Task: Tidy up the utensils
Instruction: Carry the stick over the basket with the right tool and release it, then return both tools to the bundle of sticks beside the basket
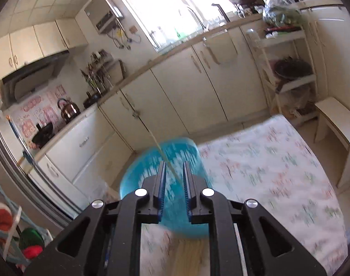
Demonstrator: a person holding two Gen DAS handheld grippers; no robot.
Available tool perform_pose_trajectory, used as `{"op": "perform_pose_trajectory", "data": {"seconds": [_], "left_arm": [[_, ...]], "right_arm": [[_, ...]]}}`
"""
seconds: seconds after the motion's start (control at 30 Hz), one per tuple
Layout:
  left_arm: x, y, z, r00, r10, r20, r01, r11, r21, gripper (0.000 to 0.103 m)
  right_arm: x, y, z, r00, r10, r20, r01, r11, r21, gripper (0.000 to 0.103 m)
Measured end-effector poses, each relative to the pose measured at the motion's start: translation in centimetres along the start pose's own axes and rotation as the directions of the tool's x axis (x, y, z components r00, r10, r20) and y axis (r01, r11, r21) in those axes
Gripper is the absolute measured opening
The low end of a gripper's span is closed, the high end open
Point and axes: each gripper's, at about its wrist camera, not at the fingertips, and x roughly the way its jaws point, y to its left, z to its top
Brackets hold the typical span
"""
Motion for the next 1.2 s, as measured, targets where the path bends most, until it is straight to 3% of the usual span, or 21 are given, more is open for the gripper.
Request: {"op": "perform_pose_trajectory", "data": {"seconds": [0.07, 0.2, 0.27, 0.5, 0.83, 0.97, 1.1, 1.2], "left_arm": [[0.0, 0.0, 0.0, 1.0, 0.001, 0.0, -0.001, 1.0, 0.001, 0.087], [0.0, 0.0, 0.0, 1.0, 0.001, -0.001, -0.001, 1.0, 0.003, 0.087], [0.0, 0.1, 0.0, 1.0, -0.001, 0.0, 0.001, 1.0, 0.001, 0.087], [-0.1, 0.1, 0.0, 1.0, -0.001, 0.002, 0.001, 1.0, 0.001, 0.087], [-0.1, -0.2, -0.1, 1.0, 0.009, -0.001, -0.009, 1.0, 0.01, 0.088], [-0.7, -1.9, -0.4, 1.0, -0.003, -0.011, 0.004, 0.998, 0.065, 0.088], [-1.1, -5.6, -1.0, 1.0, -0.013, -0.027, 0.018, 0.982, 0.189, 0.088], [0.2, -7.3, -1.4, 0.997, 0.013, -0.08, 0.006, 0.974, 0.228, 0.088]], "right_arm": [[-0.1, -0.3, -3.1, 0.994, -0.045, -0.102, 0.041, 0.998, -0.037, 0.016], [2.9, -0.7, -8.7, 0.942, -0.108, -0.319, 0.084, 0.992, -0.09, 0.016], [4.3, -0.7, -10.1, 0.923, -0.12, -0.367, 0.087, 0.991, -0.106, 0.016], [6.8, -0.1, -11.8, 0.893, -0.21, -0.398, 0.133, 0.968, -0.21, 0.016], [7.1, -0.4, -11.9, 0.878, -0.277, -0.389, 0.158, 0.937, -0.31, 0.01], [6.1, -1.7, -11.5, 0.867, -0.309, -0.392, 0.192, 0.931, -0.31, 0.01], [5.0, -3.4, -11.3, 0.873, -0.282, -0.398, 0.193, 0.949, -0.248, 0.01], [5.1, -3.5, -11.2, 0.876, -0.268, -0.401, 0.191, 0.956, -0.223, 0.01]]}}
